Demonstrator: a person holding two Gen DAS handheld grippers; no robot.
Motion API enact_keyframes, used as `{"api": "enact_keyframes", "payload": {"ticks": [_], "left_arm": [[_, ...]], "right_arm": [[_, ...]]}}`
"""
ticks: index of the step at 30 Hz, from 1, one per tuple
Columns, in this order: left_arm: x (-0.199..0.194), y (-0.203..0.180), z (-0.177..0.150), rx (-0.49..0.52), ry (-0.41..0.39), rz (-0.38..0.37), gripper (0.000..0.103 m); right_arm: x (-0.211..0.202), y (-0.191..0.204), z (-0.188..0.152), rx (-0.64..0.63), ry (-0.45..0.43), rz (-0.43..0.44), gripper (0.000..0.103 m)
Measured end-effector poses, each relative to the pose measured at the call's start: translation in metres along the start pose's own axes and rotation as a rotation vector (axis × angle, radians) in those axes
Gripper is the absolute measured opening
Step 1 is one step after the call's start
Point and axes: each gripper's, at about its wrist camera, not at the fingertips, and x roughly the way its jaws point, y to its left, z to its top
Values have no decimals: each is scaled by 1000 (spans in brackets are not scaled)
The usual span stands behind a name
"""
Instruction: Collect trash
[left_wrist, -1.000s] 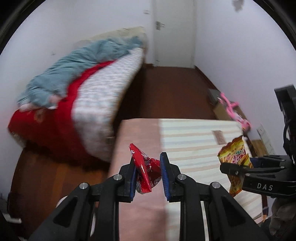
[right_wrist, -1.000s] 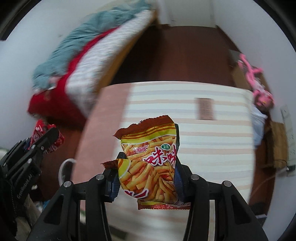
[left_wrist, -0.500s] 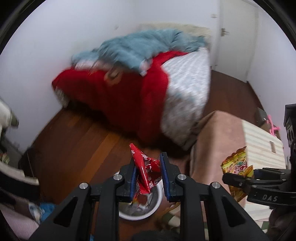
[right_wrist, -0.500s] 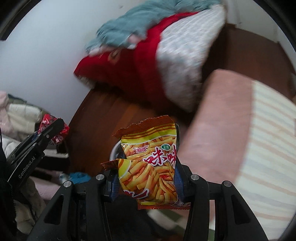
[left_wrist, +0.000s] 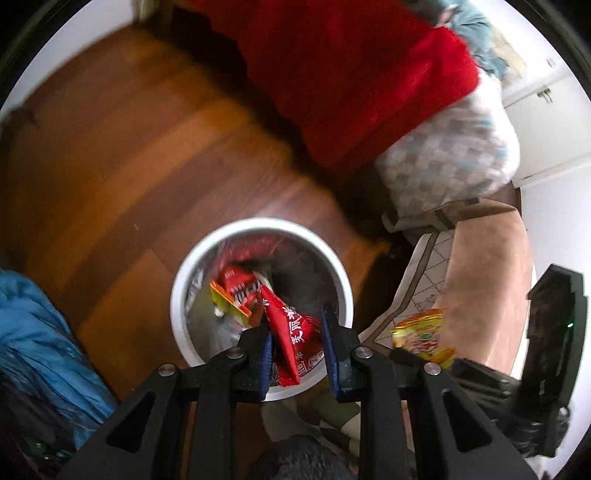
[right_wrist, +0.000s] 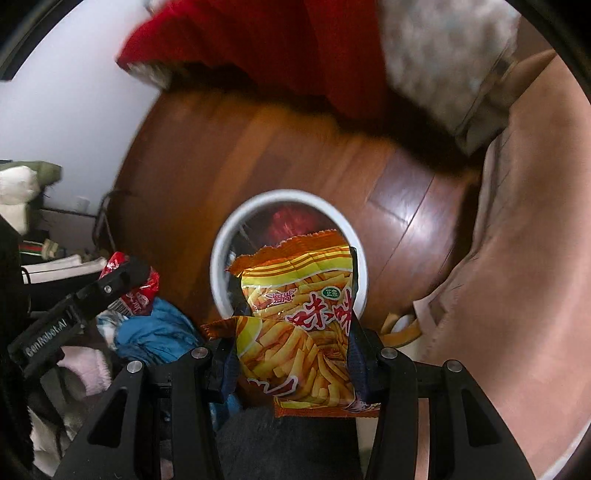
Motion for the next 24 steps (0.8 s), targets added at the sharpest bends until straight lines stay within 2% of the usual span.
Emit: {"api": "enact_keyframes", "payload": {"ticks": [3, 5, 7, 8, 9, 11, 12, 14, 16, 24], "left_arm": [[18, 14, 2, -31, 39, 10, 22], [24, 18, 2, -40, 52, 36, 37], [26, 25, 1, -62, 49, 49, 66], [23, 30, -1, -70, 48, 55, 71], [21, 34, -1, -74, 44, 63, 76], [15, 40, -5, -76, 31, 98, 90], [10, 42, -8, -74, 23, 119, 103], [1, 43, -14, -62, 1, 152, 103], [-10, 42, -21, -43, -31, 183, 103], [-51, 30, -50, 11, -87, 247, 103]], "right_arm": [[40, 2, 11, 4, 65, -5, 50], [61, 1, 18, 2, 98, -10, 50], [78, 4, 22, -3, 130, -8, 50], [80, 2, 23, -2, 137, -3, 52], [85, 2, 25, 2, 148, 4, 55], [89, 3, 30, 8, 159, 18, 68], [89, 2, 31, 9, 162, 18, 73], [86, 2, 28, -10, 160, 4, 95], [79, 3, 25, -30, 156, -15, 102], [32, 10, -2, -123, 113, -127, 103]]}}
